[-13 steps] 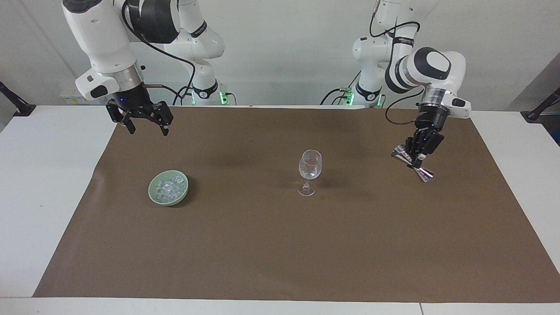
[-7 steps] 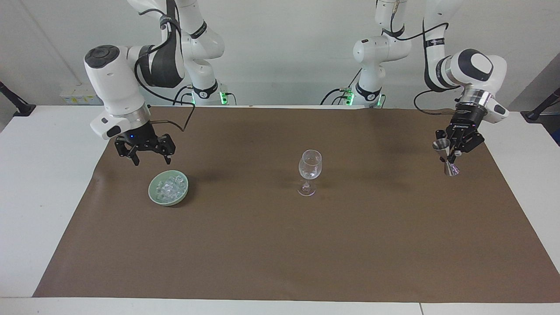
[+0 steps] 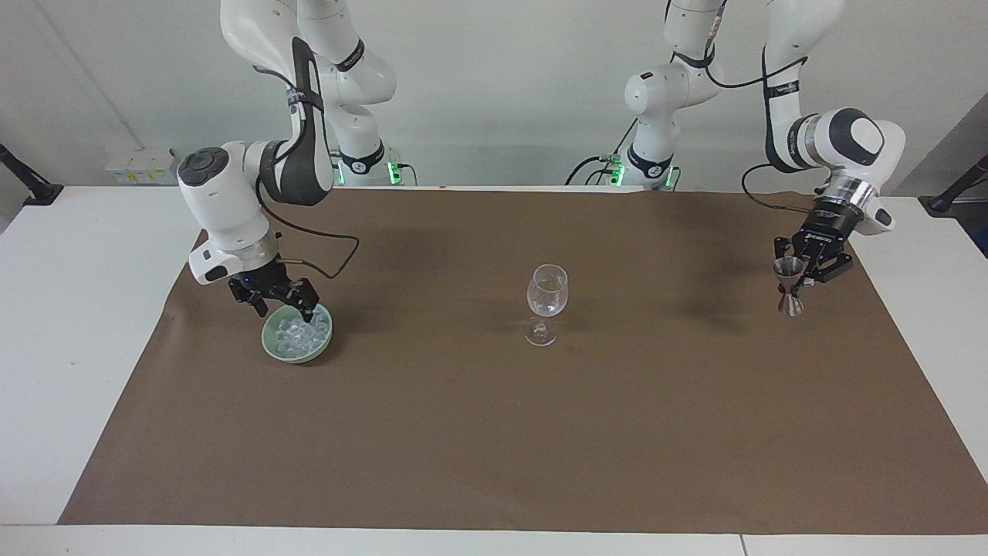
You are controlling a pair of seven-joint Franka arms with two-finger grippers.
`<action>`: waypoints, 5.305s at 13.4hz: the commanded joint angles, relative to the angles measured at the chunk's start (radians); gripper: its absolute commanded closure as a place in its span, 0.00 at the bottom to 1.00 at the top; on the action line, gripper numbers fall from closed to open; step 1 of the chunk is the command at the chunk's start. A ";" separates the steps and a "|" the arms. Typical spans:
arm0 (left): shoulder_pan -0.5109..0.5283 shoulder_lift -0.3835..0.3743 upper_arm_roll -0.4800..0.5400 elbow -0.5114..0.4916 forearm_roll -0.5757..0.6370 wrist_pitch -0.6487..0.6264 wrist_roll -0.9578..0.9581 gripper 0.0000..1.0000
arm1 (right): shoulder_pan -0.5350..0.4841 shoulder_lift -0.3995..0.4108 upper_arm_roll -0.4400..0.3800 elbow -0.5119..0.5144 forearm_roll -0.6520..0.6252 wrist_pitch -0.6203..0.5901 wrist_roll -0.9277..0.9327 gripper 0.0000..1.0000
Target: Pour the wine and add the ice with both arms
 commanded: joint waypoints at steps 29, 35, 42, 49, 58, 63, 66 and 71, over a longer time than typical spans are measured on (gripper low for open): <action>0.115 0.317 -0.005 0.177 0.033 -0.254 -0.106 1.00 | -0.008 0.023 0.007 0.080 0.026 -0.070 0.090 1.00; 0.107 0.299 -0.008 0.110 0.050 -0.268 -0.101 1.00 | -0.003 -0.015 0.030 0.267 0.023 -0.308 0.115 1.00; 0.063 0.302 -0.016 0.090 0.043 -0.268 -0.100 1.00 | 0.004 -0.020 0.211 0.479 -0.093 -0.506 0.412 1.00; 0.055 0.310 -0.016 0.090 0.040 -0.271 -0.098 1.00 | 0.018 0.000 0.433 0.515 -0.048 -0.345 0.709 1.00; 0.041 0.319 -0.017 0.077 0.026 -0.285 -0.094 1.00 | 0.130 0.092 0.553 0.473 -0.055 -0.126 0.988 1.00; 0.044 0.328 -0.016 0.074 0.004 -0.288 -0.092 1.00 | 0.167 0.138 0.587 0.459 -0.142 -0.055 1.075 1.00; 0.054 0.326 -0.016 0.062 -0.034 -0.288 -0.091 1.00 | 0.173 0.155 0.590 0.459 -0.152 -0.051 1.084 1.00; 0.057 0.328 -0.016 0.062 -0.037 -0.286 -0.089 1.00 | 0.179 0.172 0.591 0.456 -0.159 -0.018 1.084 1.00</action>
